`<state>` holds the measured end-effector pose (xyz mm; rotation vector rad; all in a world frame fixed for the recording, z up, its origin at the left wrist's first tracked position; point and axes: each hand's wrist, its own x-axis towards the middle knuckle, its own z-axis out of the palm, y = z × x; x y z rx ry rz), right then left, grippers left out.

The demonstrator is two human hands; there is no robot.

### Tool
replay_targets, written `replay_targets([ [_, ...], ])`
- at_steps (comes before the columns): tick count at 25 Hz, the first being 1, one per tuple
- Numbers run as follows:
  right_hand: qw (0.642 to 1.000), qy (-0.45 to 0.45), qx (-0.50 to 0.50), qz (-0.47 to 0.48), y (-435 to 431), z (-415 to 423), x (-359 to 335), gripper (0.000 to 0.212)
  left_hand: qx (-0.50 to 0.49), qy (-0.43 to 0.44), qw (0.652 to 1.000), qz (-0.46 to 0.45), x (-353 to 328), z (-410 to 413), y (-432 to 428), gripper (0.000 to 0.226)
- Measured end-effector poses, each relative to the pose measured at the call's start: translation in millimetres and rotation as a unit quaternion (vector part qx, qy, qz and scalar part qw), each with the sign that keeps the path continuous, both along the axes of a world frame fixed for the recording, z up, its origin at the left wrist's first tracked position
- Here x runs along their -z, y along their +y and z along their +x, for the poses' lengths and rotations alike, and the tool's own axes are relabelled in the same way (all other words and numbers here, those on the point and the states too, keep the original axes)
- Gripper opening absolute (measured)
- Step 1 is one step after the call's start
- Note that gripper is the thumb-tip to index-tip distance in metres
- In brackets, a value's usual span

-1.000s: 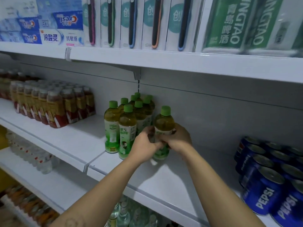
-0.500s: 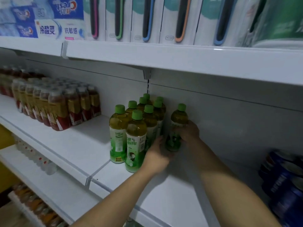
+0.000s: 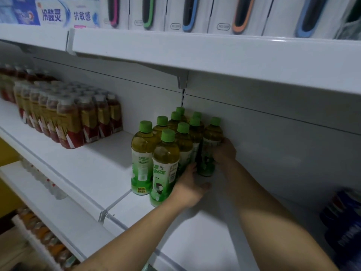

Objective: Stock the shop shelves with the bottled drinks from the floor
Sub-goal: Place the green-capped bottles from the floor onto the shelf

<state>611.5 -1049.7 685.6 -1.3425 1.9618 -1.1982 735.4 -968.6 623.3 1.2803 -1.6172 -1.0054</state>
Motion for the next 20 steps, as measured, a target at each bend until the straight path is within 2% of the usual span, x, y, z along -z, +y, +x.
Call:
replay_targets([
  [8,0.995,-0.095,0.01,0.043,21.8,2.0,4.4,0.08,-0.013,-0.024,1.0,-0.009,-5.1,2.3,17.2,0.079],
  [13,0.988,-0.155,-0.007,0.012,66.5,1.6,11.7,0.083,-0.029,-0.017,0.999,-0.016,-7.5,12.2,38.4,0.072],
  [15,0.982,-0.19,-0.018,-0.006,94.3,1.9,11.0,0.07,-0.025,-0.021,0.999,-0.021,-6.2,15.9,49.7,0.076],
  [17,0.984,-0.171,-0.04,-0.008,125.4,-0.1,14.3,0.028,-0.021,-0.017,0.999,-0.028,-5.4,21.1,65.8,0.076],
  [19,0.989,-0.131,-0.06,-0.017,158.3,2.4,17.9,0.03,-0.017,-0.004,0.999,-0.042,-6.0,28.1,85.1,0.073],
  [20,0.991,-0.111,-0.065,-0.021,172.3,3.5,22.5,0.024,-0.013,0.006,0.999,-0.049,-6.3,31.6,95.0,0.07],
])
